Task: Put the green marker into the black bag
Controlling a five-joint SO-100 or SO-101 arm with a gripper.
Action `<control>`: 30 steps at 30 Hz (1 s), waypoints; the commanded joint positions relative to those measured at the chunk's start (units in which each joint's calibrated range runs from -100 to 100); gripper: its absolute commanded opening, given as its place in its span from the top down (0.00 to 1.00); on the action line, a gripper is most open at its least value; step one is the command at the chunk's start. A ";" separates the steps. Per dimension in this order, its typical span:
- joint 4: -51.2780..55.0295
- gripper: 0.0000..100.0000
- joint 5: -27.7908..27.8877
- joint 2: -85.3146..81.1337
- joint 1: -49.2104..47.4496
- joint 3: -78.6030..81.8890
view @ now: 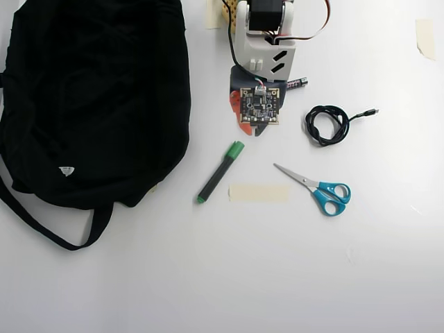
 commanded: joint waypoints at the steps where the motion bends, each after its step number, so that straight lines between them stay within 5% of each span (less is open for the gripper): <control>1: 0.24 0.98 0.03 -2.86 0.46 -2.74; 30: 0.76 0.98 0.56 -2.53 0.83 -1.84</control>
